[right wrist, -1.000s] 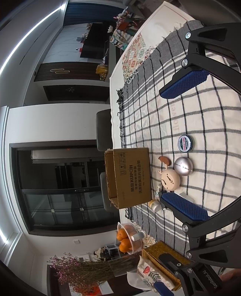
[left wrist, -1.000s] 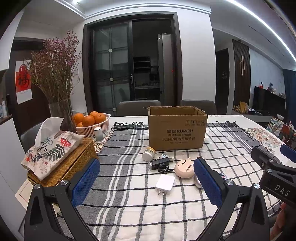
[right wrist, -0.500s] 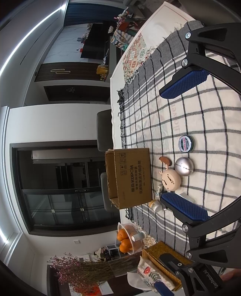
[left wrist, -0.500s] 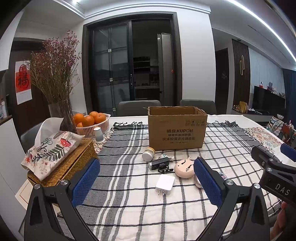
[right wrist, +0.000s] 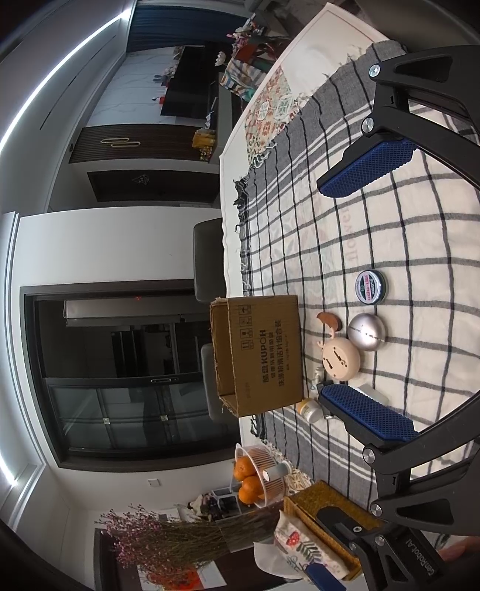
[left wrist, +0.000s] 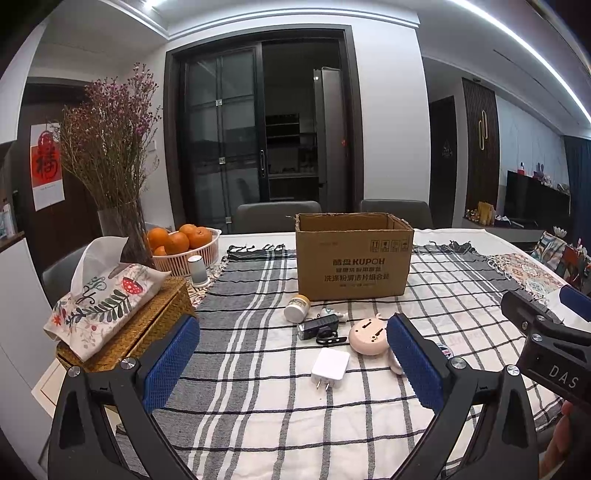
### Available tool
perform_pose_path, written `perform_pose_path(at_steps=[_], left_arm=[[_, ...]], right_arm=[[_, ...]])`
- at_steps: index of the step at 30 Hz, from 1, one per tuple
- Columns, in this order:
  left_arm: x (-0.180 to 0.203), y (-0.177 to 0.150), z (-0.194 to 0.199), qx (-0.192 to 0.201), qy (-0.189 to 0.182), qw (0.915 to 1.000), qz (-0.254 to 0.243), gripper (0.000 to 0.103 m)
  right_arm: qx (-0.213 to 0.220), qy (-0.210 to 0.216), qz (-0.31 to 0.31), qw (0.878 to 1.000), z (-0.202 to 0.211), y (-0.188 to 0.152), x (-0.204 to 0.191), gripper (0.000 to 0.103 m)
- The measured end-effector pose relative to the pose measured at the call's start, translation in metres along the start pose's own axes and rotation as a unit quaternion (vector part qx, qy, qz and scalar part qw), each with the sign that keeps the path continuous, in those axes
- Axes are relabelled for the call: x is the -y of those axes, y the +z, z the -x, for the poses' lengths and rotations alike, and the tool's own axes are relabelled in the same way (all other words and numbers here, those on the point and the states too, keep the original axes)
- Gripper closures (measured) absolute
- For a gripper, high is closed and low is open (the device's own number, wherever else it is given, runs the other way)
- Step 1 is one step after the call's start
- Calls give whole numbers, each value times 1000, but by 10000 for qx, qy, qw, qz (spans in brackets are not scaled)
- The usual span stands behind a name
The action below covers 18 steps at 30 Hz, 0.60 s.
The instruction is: Organize rigid objects
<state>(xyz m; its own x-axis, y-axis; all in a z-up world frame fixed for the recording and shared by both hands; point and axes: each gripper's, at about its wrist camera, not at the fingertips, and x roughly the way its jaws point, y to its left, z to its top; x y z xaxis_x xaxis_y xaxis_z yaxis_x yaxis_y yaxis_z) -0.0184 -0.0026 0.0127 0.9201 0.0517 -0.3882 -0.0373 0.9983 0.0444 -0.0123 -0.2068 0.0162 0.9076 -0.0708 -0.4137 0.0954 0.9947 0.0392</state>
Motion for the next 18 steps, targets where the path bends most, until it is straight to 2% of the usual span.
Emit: perform_pose_path(at_steps=[11,18], left_arm=[[1,-2,-3,-54,-33,10000,8,0],[3,-8,-18,-288,-134,9995,-76,0]], right_arm=[[-26,0,-2,10000,-1,0,0,1],[-169,16,-11,9999,-12,-6,-1,1]])
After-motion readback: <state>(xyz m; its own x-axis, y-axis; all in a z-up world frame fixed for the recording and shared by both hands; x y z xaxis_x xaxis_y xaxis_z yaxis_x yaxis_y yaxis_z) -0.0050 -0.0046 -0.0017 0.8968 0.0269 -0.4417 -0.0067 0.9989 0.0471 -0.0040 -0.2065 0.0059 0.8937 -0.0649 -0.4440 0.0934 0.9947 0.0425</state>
